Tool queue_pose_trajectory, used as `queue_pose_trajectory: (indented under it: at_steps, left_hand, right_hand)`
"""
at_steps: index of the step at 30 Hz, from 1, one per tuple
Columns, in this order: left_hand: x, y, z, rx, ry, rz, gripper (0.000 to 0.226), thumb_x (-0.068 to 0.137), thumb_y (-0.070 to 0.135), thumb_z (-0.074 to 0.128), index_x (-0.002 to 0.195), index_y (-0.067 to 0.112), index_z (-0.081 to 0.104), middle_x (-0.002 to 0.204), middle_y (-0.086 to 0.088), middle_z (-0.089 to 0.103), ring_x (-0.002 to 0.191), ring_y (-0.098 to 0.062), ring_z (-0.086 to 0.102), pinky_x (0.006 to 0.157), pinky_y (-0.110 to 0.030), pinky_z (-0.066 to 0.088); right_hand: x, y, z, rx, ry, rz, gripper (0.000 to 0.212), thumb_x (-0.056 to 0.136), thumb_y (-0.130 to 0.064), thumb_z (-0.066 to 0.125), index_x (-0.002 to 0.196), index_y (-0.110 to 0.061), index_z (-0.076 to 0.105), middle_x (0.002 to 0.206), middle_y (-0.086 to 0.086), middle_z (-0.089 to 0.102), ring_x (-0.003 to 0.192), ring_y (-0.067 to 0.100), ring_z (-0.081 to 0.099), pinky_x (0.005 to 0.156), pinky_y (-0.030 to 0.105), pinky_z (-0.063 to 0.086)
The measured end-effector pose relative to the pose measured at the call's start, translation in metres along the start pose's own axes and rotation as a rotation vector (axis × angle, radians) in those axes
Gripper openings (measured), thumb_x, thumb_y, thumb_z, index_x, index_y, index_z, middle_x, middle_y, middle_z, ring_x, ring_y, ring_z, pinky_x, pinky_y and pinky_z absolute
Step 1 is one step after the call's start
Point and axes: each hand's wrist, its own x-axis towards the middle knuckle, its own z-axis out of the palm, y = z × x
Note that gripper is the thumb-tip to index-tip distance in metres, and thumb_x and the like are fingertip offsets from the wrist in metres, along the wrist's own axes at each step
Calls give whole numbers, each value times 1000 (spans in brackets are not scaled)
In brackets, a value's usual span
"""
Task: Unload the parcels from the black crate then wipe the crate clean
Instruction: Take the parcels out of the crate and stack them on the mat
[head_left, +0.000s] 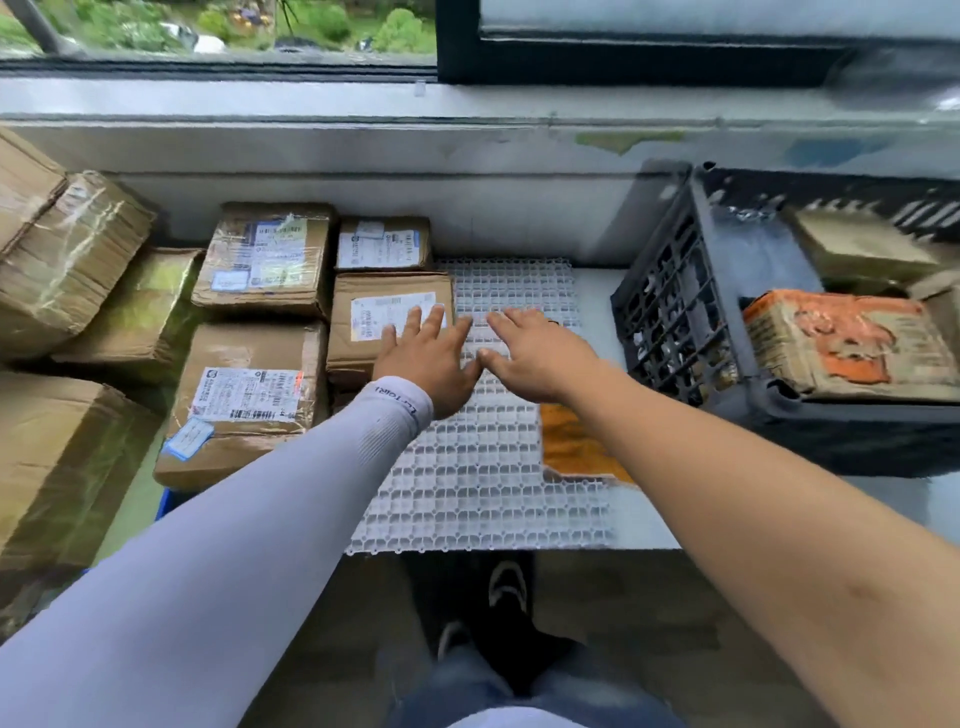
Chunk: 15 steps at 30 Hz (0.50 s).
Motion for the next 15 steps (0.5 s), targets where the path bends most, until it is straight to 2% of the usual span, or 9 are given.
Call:
queue_pose_trajectory:
  at_steps: [4,15]
  left_hand:
    - [-3,15,-12,3,28,46,70,104,65,24,165,34,11,173,-6,7,160,-31,3,127,-58,7]
    - [-18,98,-71,16,123,181,71,104,65,29,165,35,11,173,-6,7,159,-30,3,126,-56,10]
  right_hand:
    - [-25,3,-23,-115,66,28,69,107,-57,29,165,-26,12,172,3,11,159,29,8,126,52,17]
    - [-108,60,-98,-167,237,120,66,108,-55,26,165,-26,10,173,0,9,159,25,5,127,51,14]
